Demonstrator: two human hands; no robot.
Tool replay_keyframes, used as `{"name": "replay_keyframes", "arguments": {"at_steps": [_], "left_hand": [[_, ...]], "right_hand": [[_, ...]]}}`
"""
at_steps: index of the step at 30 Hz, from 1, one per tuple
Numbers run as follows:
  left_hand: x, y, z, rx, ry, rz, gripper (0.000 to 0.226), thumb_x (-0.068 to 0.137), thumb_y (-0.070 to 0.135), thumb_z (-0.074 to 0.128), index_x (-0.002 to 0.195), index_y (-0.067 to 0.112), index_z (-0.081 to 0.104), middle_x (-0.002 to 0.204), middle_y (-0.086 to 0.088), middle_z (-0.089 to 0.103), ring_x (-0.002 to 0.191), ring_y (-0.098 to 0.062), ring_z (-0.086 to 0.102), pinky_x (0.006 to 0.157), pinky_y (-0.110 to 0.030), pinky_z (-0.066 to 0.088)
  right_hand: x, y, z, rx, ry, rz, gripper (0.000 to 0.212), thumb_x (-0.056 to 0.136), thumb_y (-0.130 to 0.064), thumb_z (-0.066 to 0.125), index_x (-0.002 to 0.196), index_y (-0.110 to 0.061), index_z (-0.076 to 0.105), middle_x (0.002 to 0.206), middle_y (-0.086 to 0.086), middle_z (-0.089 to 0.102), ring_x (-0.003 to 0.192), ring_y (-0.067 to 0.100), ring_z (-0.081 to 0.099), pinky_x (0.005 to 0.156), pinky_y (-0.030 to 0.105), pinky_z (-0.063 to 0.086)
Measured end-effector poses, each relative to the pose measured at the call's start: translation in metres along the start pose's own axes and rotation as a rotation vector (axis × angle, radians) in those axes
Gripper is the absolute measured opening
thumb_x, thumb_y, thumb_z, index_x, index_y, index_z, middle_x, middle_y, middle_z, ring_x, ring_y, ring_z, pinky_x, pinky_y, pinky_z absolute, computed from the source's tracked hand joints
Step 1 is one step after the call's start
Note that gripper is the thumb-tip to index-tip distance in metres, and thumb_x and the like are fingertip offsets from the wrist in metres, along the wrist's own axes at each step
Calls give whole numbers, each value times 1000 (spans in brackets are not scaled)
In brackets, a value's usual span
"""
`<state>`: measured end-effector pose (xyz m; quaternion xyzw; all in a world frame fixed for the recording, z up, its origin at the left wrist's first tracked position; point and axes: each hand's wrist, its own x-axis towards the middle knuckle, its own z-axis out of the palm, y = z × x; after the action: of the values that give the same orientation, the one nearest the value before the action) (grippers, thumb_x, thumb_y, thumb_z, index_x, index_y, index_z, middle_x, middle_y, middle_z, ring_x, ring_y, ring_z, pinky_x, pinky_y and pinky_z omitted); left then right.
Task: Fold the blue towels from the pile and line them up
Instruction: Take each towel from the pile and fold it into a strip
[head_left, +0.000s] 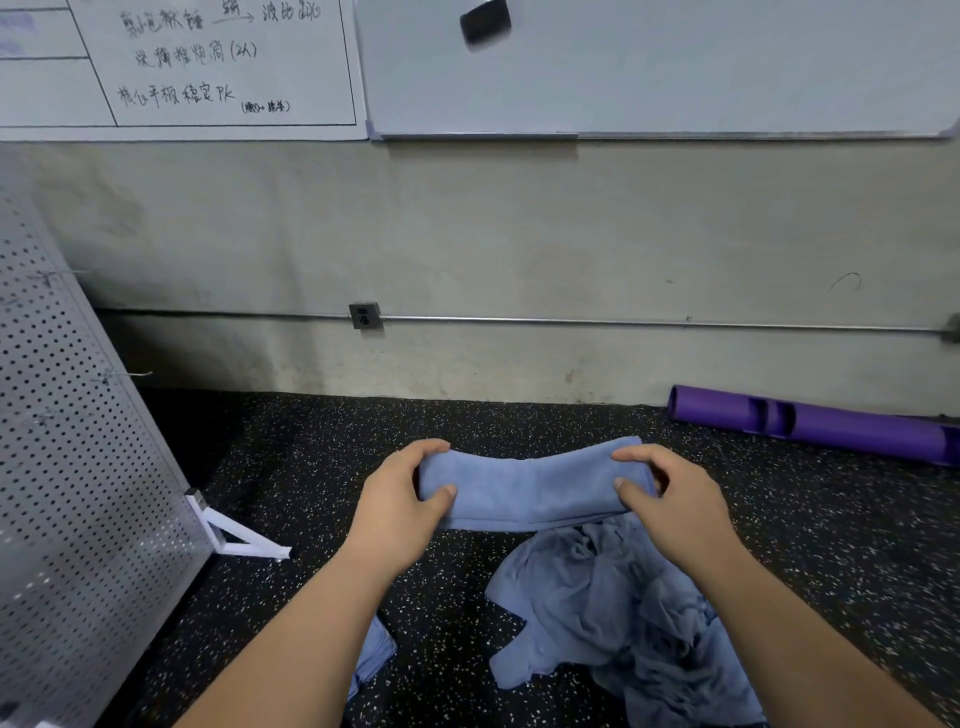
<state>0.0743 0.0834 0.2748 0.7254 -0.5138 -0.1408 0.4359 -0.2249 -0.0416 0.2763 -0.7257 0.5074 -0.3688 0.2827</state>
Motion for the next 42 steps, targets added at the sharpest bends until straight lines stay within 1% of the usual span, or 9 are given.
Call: {"name": "replay_keyframes", "arguments": {"at_steps": [4,11,16,21,26,31,34,37,42], "left_hand": [[-2,11,9,20,59,54,43,96,26,74,137,33,64,134,15,63,122,-1,55,110,-24,40],[-9,30,20,35,49,80,48,101,26,65,147,34,56,136,13,60,124,-4,53,105,-20,36],[-17,39,35,-50,-10,52,62,94,21,71,149,40,51,137,14,60,124,-6,59,111,-34,49],[-21,43,45,-33,-26,24,67,94,21,76,153,33,48,140,12,58,119,-4,60,109,-34,52],[-20,45,40,-32,-12,-6,59,95,21,74,149,29,54,140,11,59,124,-8,60,111,-34,50],[-23,55,36,-213,30,-56,36,94,46,73,128,37,64,119,20,68,104,6,63,87,-12,47],[-23,59,31,-355,107,-89,37,84,58,78,111,37,64,106,19,69,91,3,64,78,-14,48],[-19,56,28,-462,178,-116,32,83,40,87,107,33,67,101,10,72,80,-7,65,78,-31,57],[-17,52,21,-571,165,-125,29,90,3,74,108,25,69,94,9,74,79,-12,65,73,-32,58]], "right_hand": [[-7,-17,10,32,38,-15,35,90,-18,71,112,-44,72,110,-14,66,97,0,60,76,16,42],[-18,-36,29,-7,82,-110,35,94,-21,72,126,-37,73,103,-10,65,93,2,60,82,21,44],[-31,-49,49,-19,10,-183,36,96,-23,71,130,-34,71,100,-13,66,86,0,61,76,12,44],[-41,-50,67,2,-69,-243,54,95,-21,72,144,-39,59,132,-18,68,115,0,64,100,32,55],[-47,-56,71,-21,-35,-181,75,94,-22,74,155,-49,41,116,-28,64,109,-2,66,95,32,58],[-53,-60,73,-41,15,-224,63,94,-21,72,149,-44,50,124,-25,68,114,1,64,96,39,56],[-58,-65,75,22,4,-260,58,93,-19,73,144,-41,57,123,-29,66,117,-3,61,100,35,53],[-60,-70,72,165,-80,-284,63,88,-6,75,143,-34,61,127,-28,68,126,-3,60,108,31,49],[-48,-69,53,314,16,-217,49,94,-3,70,129,-37,69,121,-23,71,117,3,66,100,35,56]]}}
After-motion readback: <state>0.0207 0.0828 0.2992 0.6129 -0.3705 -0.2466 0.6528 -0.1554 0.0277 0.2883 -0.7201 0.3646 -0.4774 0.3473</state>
